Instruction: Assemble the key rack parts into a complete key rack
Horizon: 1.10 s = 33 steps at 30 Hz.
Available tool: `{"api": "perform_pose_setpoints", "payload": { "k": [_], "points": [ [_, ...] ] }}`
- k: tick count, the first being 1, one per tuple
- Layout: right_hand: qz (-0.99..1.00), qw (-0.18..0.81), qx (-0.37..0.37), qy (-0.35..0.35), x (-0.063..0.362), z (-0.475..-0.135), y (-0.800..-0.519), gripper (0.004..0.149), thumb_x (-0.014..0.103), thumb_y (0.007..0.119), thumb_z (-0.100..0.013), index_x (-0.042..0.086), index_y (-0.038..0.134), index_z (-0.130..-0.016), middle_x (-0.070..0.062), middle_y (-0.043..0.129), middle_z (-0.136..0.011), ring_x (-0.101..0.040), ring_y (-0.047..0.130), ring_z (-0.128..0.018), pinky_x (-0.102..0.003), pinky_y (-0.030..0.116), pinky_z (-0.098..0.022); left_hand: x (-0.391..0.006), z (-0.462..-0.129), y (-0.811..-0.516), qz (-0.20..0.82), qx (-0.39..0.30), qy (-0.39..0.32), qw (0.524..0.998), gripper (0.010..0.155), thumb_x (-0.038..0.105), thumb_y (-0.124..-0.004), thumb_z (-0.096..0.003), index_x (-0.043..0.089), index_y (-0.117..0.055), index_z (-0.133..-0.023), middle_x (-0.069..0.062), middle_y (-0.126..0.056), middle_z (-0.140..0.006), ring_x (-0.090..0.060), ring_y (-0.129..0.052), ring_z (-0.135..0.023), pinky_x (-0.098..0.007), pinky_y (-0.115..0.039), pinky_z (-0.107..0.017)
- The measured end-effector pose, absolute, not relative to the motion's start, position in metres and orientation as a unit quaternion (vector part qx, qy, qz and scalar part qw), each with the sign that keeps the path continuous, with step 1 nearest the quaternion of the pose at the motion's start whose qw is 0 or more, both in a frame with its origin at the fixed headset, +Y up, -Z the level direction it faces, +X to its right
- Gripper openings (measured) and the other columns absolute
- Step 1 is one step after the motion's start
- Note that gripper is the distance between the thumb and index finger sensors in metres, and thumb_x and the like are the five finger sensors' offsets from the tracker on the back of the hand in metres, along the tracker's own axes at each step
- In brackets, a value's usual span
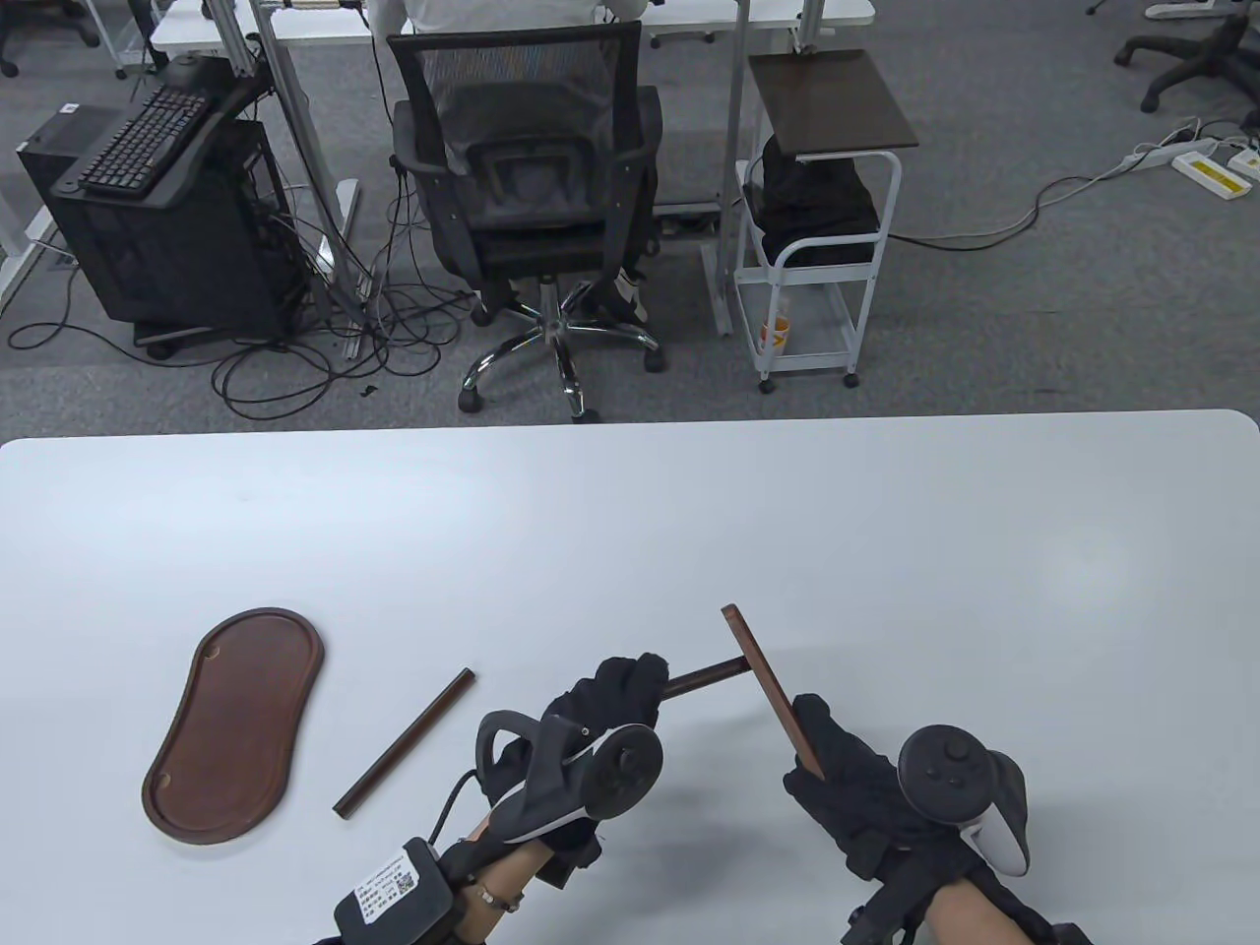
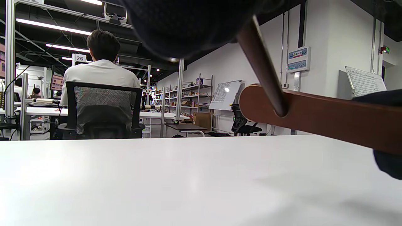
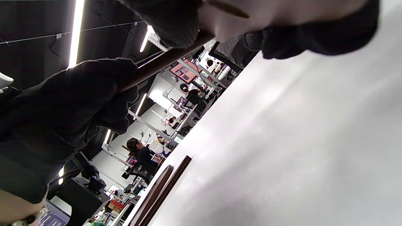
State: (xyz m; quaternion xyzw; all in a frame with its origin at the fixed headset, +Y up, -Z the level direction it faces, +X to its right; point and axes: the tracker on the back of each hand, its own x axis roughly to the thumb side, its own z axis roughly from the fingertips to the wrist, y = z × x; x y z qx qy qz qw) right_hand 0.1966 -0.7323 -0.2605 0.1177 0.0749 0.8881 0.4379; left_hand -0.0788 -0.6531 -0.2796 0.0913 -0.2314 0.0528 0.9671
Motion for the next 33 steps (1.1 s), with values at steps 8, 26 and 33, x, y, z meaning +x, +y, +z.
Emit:
{"api": "perform_pose_setpoints", "payload": {
  "k": [8, 26, 33],
  "points": [
    [0.889, 0.440, 0.111, 0.067, 0.196, -0.260, -0.732, 0.067, 0.032, 0.072, -0.058, 0.007, 0.042, -0.112, -0.030, 0.072, -0.092, -0.045, 0.082, -0.060, -0.048, 0.082, -0.036, -0.080, -0.280, -0.656, 0.072, 0.088, -0.226, 0.967, 0.049, 0.032, -0.060, -0.0575, 0.021, -0.062, -0.105, -0.007, -0.077, -0.097, -0.006, -0.091, -0.061, -0.028, -0.093, -0.044],
    [0.862, 0.499, 0.060, 0.071, 0.208, -0.263, -0.740, 0.067, 0.032, 0.070, -0.058, 0.005, 0.041, -0.112, -0.030, 0.071, -0.093, -0.045, 0.082, -0.060, -0.049, 0.082, -0.036, -0.114, -0.281, -0.628, 0.166, 0.098, -0.235, 0.953, 0.062, 0.050, -0.058, -0.0576, 0.026, -0.045, -0.113, -0.009, -0.048, -0.124, -0.033, -0.067, -0.108, -0.058, -0.067, -0.074],
    [0.854, 0.513, 0.043, 0.068, 0.213, -0.265, -0.741, 0.067, 0.031, 0.070, -0.058, 0.004, 0.040, -0.112, -0.030, 0.070, -0.093, -0.046, 0.082, -0.060, -0.050, 0.082, -0.036, -0.162, -0.286, -0.639, 0.157, 0.094, -0.175, 0.968, 0.061, 0.051, -0.057, -0.0578, 0.027, -0.047, -0.113, -0.009, -0.052, -0.122, -0.032, -0.069, -0.107, -0.057, -0.068, -0.074]
  ]
}}
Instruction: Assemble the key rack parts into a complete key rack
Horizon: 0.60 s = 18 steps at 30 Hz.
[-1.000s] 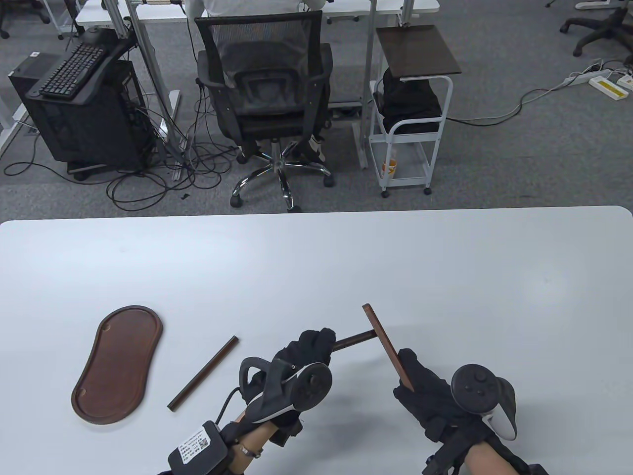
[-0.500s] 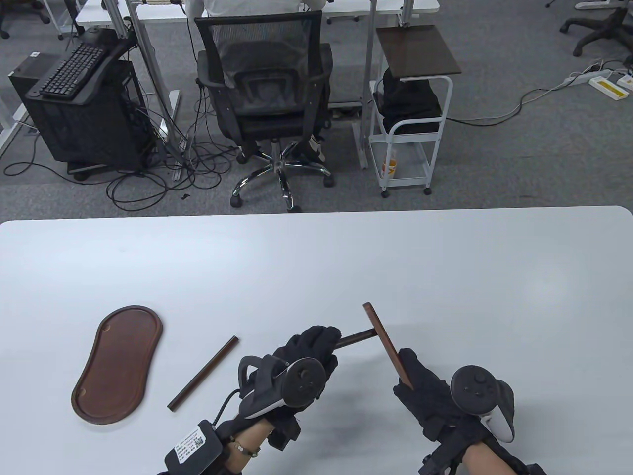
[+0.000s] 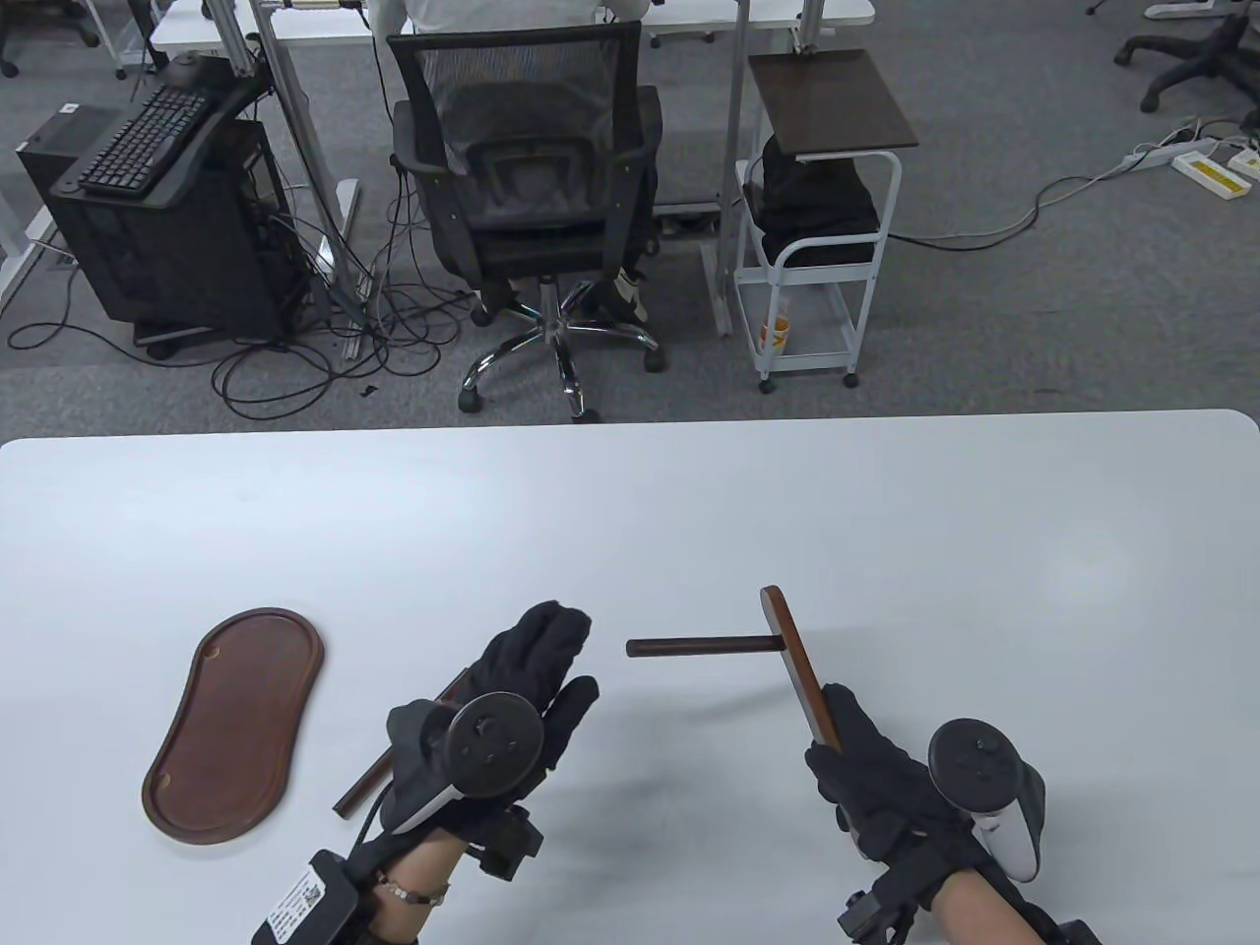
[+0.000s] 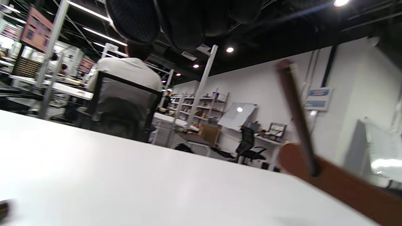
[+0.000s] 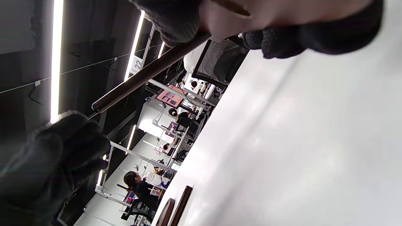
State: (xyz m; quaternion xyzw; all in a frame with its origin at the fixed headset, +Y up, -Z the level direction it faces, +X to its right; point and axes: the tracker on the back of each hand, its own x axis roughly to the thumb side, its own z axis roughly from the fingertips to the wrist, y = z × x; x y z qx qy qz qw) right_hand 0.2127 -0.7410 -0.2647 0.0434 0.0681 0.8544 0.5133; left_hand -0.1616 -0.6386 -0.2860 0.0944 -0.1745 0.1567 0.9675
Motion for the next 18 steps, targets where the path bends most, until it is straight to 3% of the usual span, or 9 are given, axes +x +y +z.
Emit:
{"api": "perform_pose_setpoints", "payload": {
  "k": [10, 18],
  "points": [
    [0.850, 0.522, 0.026, 0.056, 0.217, -0.265, -0.741, 0.067, 0.031, 0.069, -0.058, 0.004, 0.039, -0.112, -0.031, 0.070, -0.093, -0.046, 0.082, -0.061, -0.050, 0.082, -0.037, -0.226, -0.302, -0.705, 0.059, -0.029, -0.063, 0.996, 0.065, 0.051, -0.065, -0.0555, 0.024, -0.048, -0.113, -0.010, -0.057, -0.120, -0.034, -0.071, -0.105, -0.057, -0.069, -0.071],
    [0.846, 0.530, 0.019, 0.054, 0.222, -0.265, -0.740, 0.067, 0.031, 0.069, -0.058, 0.004, 0.039, -0.112, -0.031, 0.070, -0.094, -0.046, 0.081, -0.061, -0.050, 0.081, -0.037, -0.246, -0.314, -0.726, 0.009, -0.119, -0.006, 0.993, 0.074, 0.053, -0.070, -0.0529, 0.021, -0.045, -0.115, -0.014, -0.054, -0.122, -0.038, -0.068, -0.107, -0.058, -0.068, -0.072]
  ]
}}
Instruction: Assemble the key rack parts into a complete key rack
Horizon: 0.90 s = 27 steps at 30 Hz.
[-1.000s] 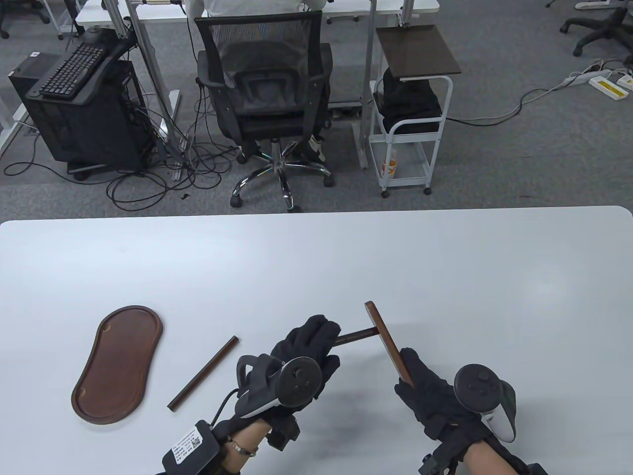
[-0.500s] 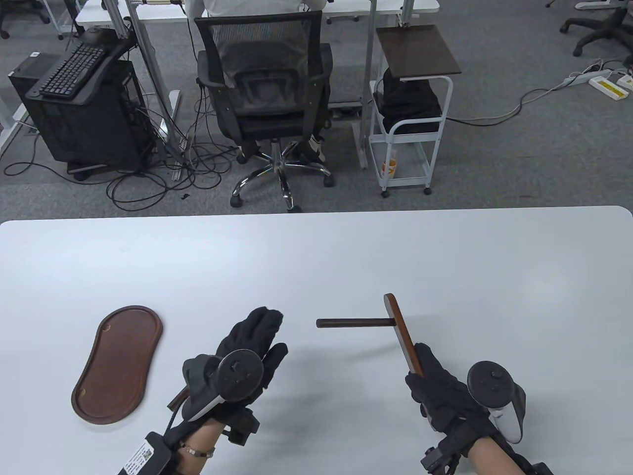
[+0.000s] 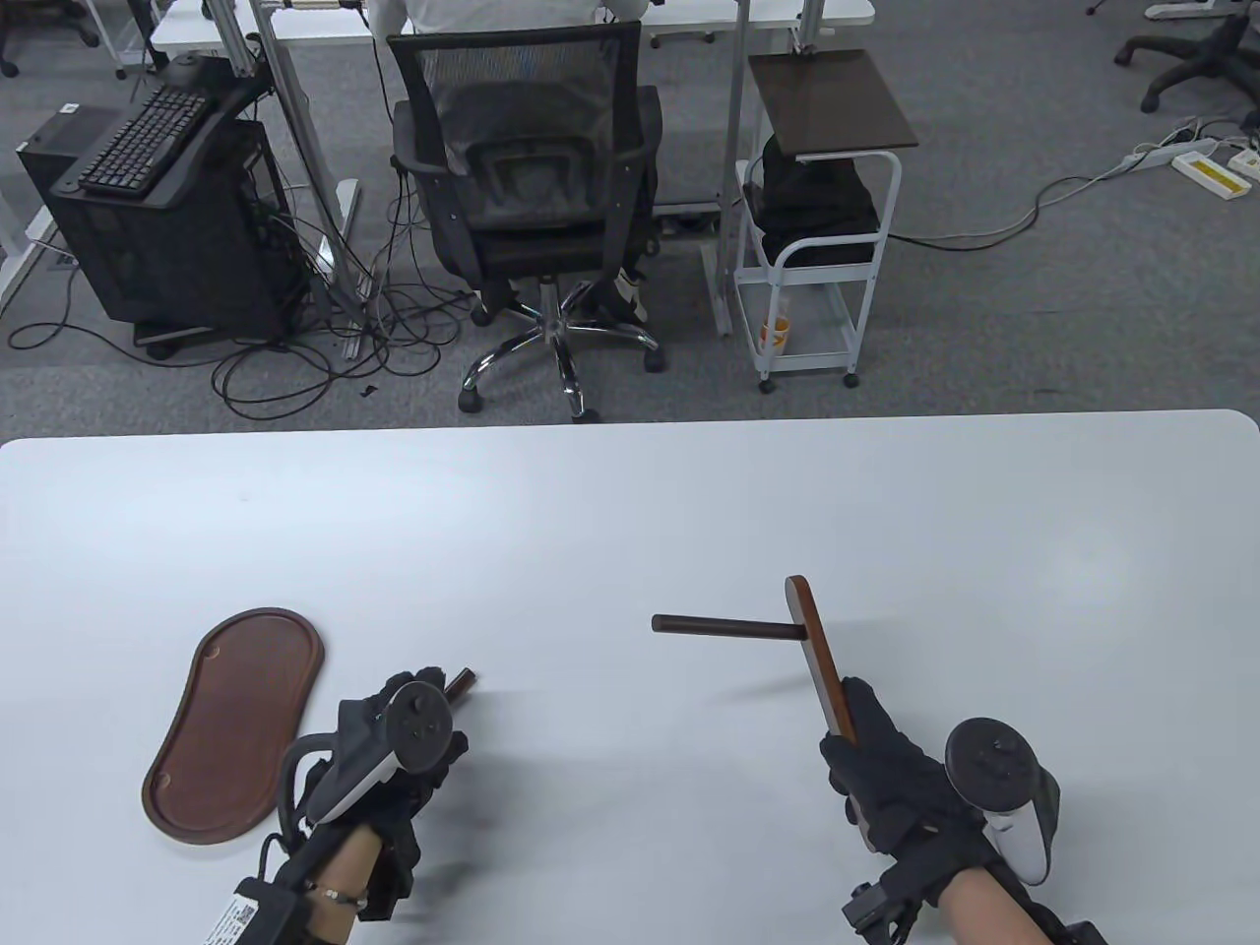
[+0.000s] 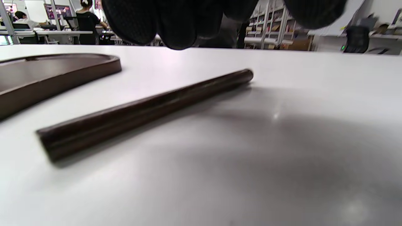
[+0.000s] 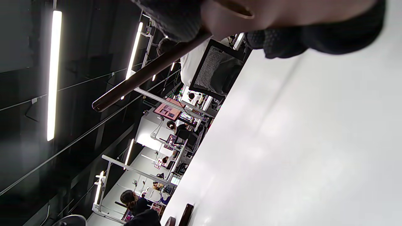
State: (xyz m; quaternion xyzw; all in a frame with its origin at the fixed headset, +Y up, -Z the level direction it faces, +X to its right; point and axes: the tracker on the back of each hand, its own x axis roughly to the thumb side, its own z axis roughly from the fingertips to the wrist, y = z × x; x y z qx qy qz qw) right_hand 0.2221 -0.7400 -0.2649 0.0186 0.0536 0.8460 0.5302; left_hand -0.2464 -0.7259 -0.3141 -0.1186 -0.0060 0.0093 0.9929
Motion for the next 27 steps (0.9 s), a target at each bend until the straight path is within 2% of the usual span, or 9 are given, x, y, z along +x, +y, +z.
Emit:
{"api": "perform_pose_setpoints", "payload": {
  "k": [7, 13, 17, 27],
  "points": [
    [0.845, 0.531, 0.018, 0.060, 0.222, -0.265, -0.741, 0.067, 0.031, 0.069, -0.058, 0.004, 0.039, -0.112, -0.031, 0.070, -0.094, -0.046, 0.081, -0.061, -0.051, 0.081, -0.037, -0.255, -0.319, -0.737, -0.034, -0.147, 0.030, 0.988, 0.077, 0.052, -0.073, -0.0522, 0.019, -0.044, -0.115, -0.015, -0.053, -0.123, -0.041, -0.067, -0.107, -0.059, -0.068, -0.072],
    [0.844, 0.533, 0.018, 0.062, 0.222, -0.265, -0.741, 0.067, 0.031, 0.069, -0.058, 0.004, 0.039, -0.112, -0.031, 0.070, -0.094, -0.046, 0.081, -0.061, -0.051, 0.081, -0.037, -0.262, -0.322, -0.746, -0.055, -0.177, 0.069, 0.980, 0.076, 0.048, -0.076, -0.0520, 0.017, -0.046, -0.114, -0.015, -0.061, -0.118, -0.036, -0.074, -0.101, -0.055, -0.072, -0.069],
    [0.843, 0.533, 0.020, 0.063, 0.222, -0.265, -0.741, 0.067, 0.031, 0.069, -0.058, 0.004, 0.039, -0.112, -0.031, 0.070, -0.094, -0.046, 0.081, -0.061, -0.051, 0.081, -0.037, -0.264, -0.324, -0.753, -0.077, -0.195, 0.090, 0.974, 0.072, 0.045, -0.077, -0.0523, 0.016, -0.051, -0.113, -0.012, -0.067, -0.113, -0.033, -0.078, -0.096, -0.051, -0.075, -0.066],
    [0.843, 0.533, 0.021, 0.064, 0.222, -0.265, -0.742, 0.067, 0.031, 0.069, -0.058, 0.004, 0.039, -0.112, -0.031, 0.070, -0.094, -0.046, 0.082, -0.061, -0.051, 0.081, -0.037, -0.266, -0.324, -0.755, -0.112, -0.166, 0.102, 0.974, 0.057, 0.041, -0.076, -0.0528, 0.021, -0.064, -0.104, -0.005, -0.076, -0.102, -0.021, -0.088, -0.081, -0.043, -0.082, -0.059]
  ]
}}
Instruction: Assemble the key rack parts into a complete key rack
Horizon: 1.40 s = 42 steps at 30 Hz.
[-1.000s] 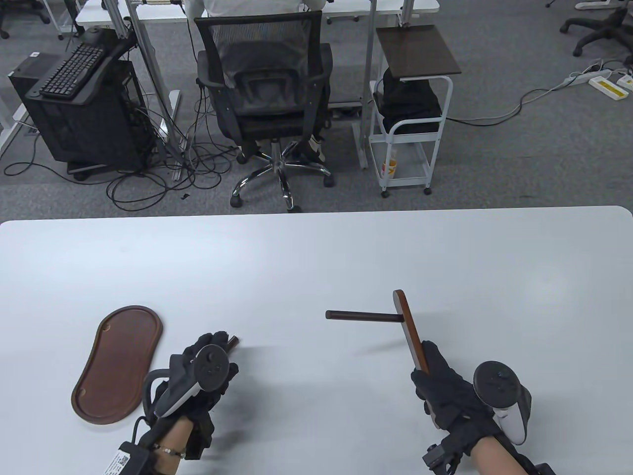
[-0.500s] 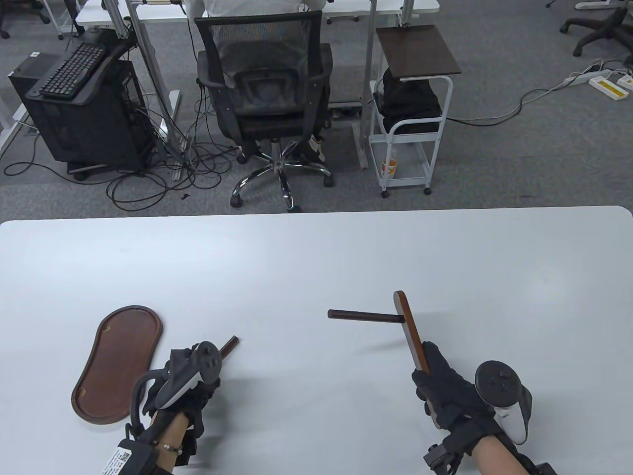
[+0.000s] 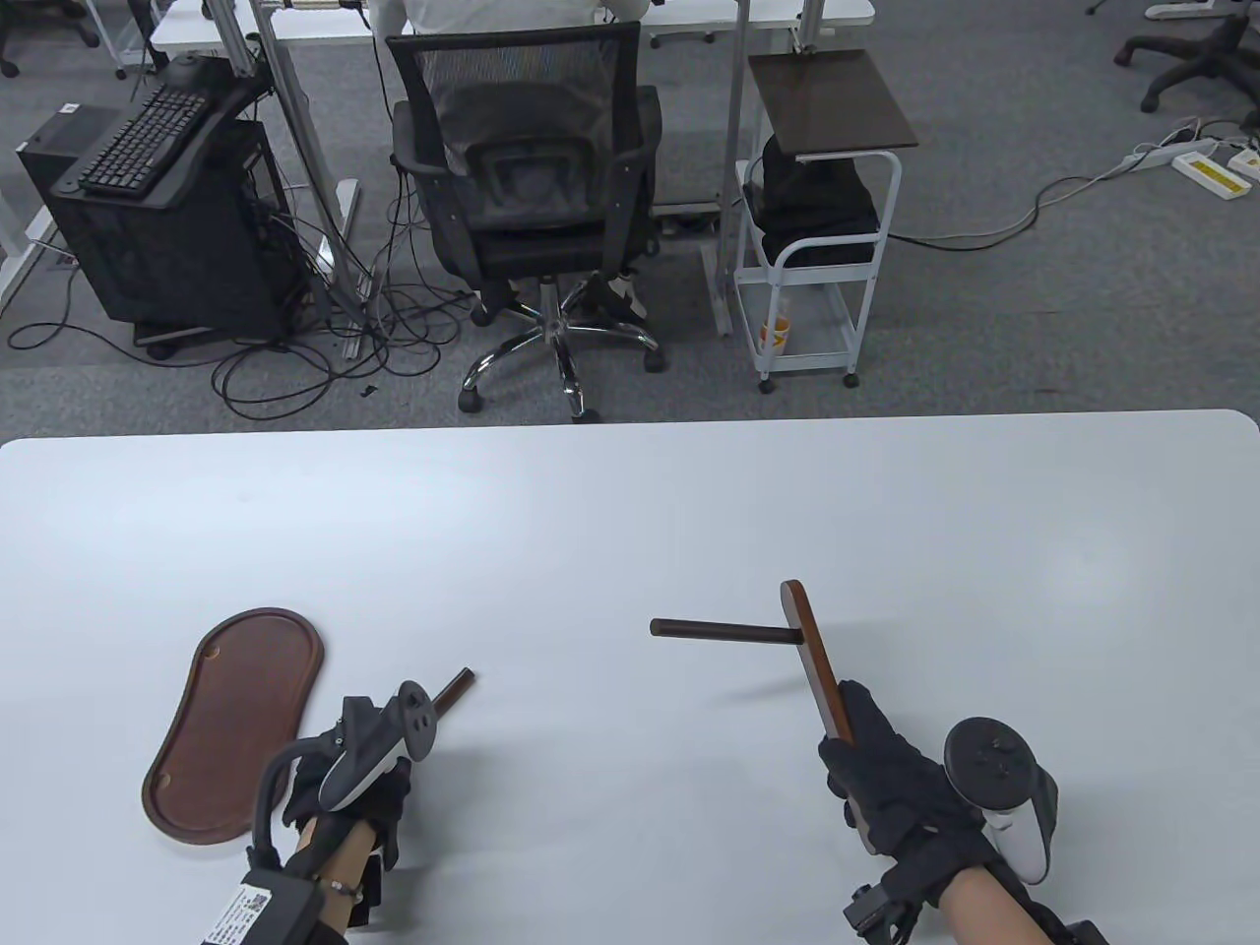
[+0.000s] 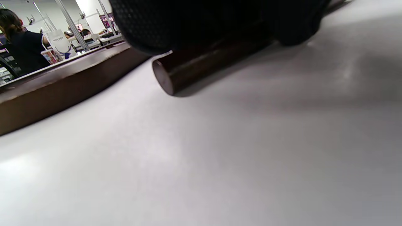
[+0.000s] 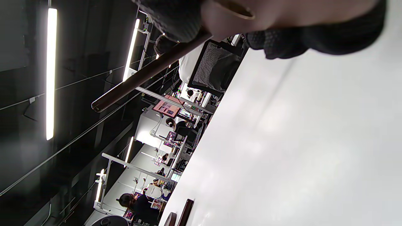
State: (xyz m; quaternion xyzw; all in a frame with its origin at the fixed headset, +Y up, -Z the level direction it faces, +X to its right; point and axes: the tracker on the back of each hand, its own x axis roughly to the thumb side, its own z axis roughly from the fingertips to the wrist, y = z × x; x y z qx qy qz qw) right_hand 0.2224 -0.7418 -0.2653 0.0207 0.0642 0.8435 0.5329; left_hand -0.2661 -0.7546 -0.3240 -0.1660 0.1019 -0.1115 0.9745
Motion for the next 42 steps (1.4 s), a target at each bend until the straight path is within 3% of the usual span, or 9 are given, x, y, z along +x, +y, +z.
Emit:
{"api": "perform_pose_setpoints", "payload": {
  "k": [11, 20, 28, 34, 42],
  "points": [
    [0.843, 0.534, 0.022, 0.062, 0.223, -0.265, -0.742, 0.067, 0.031, 0.069, -0.058, 0.004, 0.039, -0.112, -0.031, 0.070, -0.094, -0.046, 0.082, -0.061, -0.051, 0.081, -0.037, -0.266, -0.323, -0.759, -0.164, -0.141, 0.075, 0.973, 0.051, 0.045, -0.069, -0.0546, 0.021, -0.066, -0.100, -0.002, -0.082, -0.093, -0.016, -0.092, -0.073, -0.039, -0.087, -0.054],
    [0.839, 0.540, 0.021, 0.059, 0.223, -0.266, -0.742, 0.067, 0.031, 0.069, -0.058, 0.004, 0.039, -0.112, -0.031, 0.070, -0.094, -0.046, 0.082, -0.061, -0.051, 0.082, -0.037, -0.259, -0.320, -0.743, -0.080, -0.107, 0.055, 0.990, 0.054, 0.042, -0.064, -0.0558, 0.019, -0.058, -0.104, -0.006, -0.074, -0.097, -0.017, -0.094, -0.072, -0.038, -0.087, -0.053],
    [0.831, 0.553, 0.019, 0.054, 0.223, -0.266, -0.742, 0.067, 0.031, 0.069, -0.059, 0.003, 0.039, -0.112, -0.031, 0.070, -0.094, -0.046, 0.082, -0.061, -0.050, 0.082, -0.037, -0.218, -0.307, -0.722, -0.051, -0.026, -0.042, 0.997, 0.054, 0.040, -0.059, -0.0567, 0.018, -0.053, -0.105, -0.010, -0.069, -0.099, -0.014, -0.090, -0.073, -0.038, -0.086, -0.054],
    [0.824, 0.565, 0.015, 0.053, 0.223, -0.266, -0.742, 0.067, 0.031, 0.068, -0.059, 0.003, 0.038, -0.112, -0.031, 0.070, -0.094, -0.046, 0.082, -0.060, -0.050, 0.082, -0.037, -0.188, -0.294, -0.709, 0.005, -0.001, -0.115, 0.993, 0.054, 0.039, -0.058, -0.0572, 0.018, -0.051, -0.106, -0.007, -0.068, -0.100, -0.013, -0.089, -0.073, -0.038, -0.086, -0.055],
    [0.815, 0.577, 0.013, 0.051, 0.224, -0.266, -0.741, 0.067, 0.032, 0.068, -0.059, 0.003, 0.038, -0.112, -0.031, 0.070, -0.093, -0.046, 0.082, -0.060, -0.049, 0.083, -0.036, -0.141, -0.270, -0.692, 0.096, 0.038, -0.219, 0.970, 0.052, 0.037, -0.062, -0.0567, 0.018, -0.060, -0.105, -0.007, -0.077, -0.098, -0.010, -0.096, -0.065, -0.033, -0.092, -0.047]
  ]
}}
